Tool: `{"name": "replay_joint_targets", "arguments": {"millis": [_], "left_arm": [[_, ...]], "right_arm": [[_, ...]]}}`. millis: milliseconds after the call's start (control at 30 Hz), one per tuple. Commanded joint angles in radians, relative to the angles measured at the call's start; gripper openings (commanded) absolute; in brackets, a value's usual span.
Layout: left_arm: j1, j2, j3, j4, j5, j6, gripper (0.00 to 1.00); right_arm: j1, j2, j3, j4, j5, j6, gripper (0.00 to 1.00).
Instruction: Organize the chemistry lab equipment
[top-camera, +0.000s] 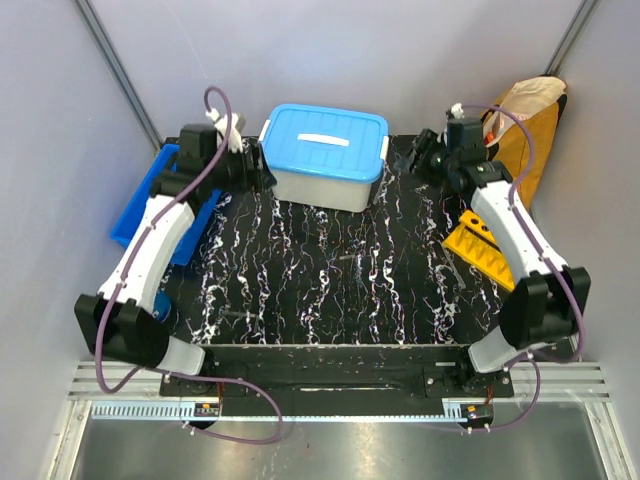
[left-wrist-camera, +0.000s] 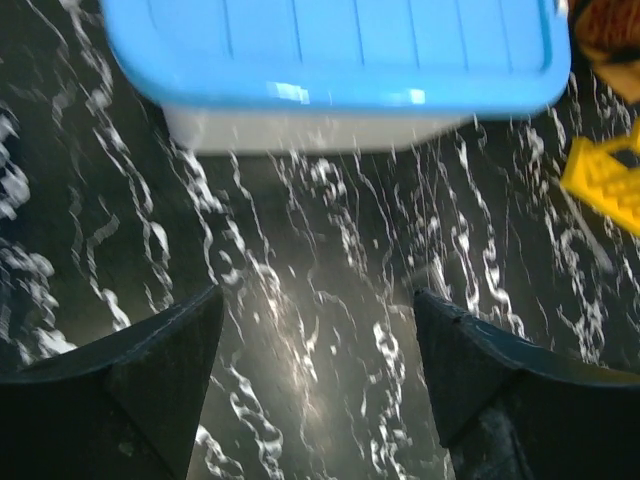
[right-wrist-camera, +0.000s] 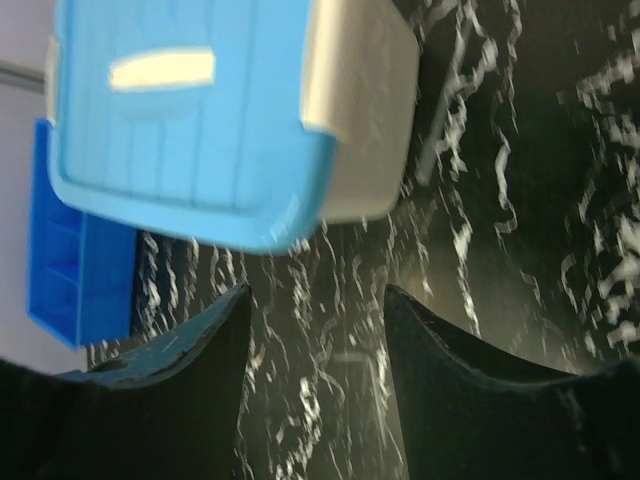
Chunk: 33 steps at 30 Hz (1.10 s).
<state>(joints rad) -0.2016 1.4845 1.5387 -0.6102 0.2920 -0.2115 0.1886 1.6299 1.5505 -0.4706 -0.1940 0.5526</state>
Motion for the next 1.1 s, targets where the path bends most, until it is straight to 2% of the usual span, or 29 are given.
{"name": "replay_joint_targets", "arguments": {"millis": [0, 167, 333, 533, 600, 733, 867, 967, 1067], "left_arm": [[-0.034, -0.146, -0.214, 0.021, 0.052, -0.035, 0.80], [-0.082, -0.346, -0.509, 0.090, 0.044, -0.055, 0.78], [-0.082, -0.487, -0.702, 0.144, -0.086, -0.150, 0.76], [-0.082, -0.518, -0.724, 0.023, -0.373, -0.319, 0.77], [-0.082, -0.527, -0.733, -0.006, -0.419, -0.348, 0.78], [-0.082, -0.518, -0.773, -0.055, -0.419, -0.374, 0.77], [-0.084, -0.521, -0.799, -0.149, -0.424, -0.520, 0.76], [-0.090, -0.572, -0.824, -0.194, -0.447, -0.681, 0.76], [-0.098, -0.579, -0.827, -0.305, -0.488, -0.908, 0.72]], "right_arm": [[0.040, -0.102, -0.188, -0.057, 0.018, -0.083, 0.57], [0.175, -0.108, -0.289, -0.072, 0.088, -0.126, 0.49], [0.297, -0.076, -0.369, -0.039, 0.139, -0.082, 0.43], [0.357, -0.024, -0.417, 0.006, 0.140, -0.072, 0.41], [0.364, -0.021, -0.425, 0.009, 0.140, -0.077, 0.40], [0.370, -0.050, -0.467, 0.030, 0.151, -0.080, 0.39], [0.370, -0.080, -0.515, 0.055, 0.143, -0.083, 0.38], [0.370, -0.107, -0.549, 0.085, 0.134, -0.083, 0.38], [0.370, -0.136, -0.579, 0.118, 0.110, -0.071, 0.37]]}}
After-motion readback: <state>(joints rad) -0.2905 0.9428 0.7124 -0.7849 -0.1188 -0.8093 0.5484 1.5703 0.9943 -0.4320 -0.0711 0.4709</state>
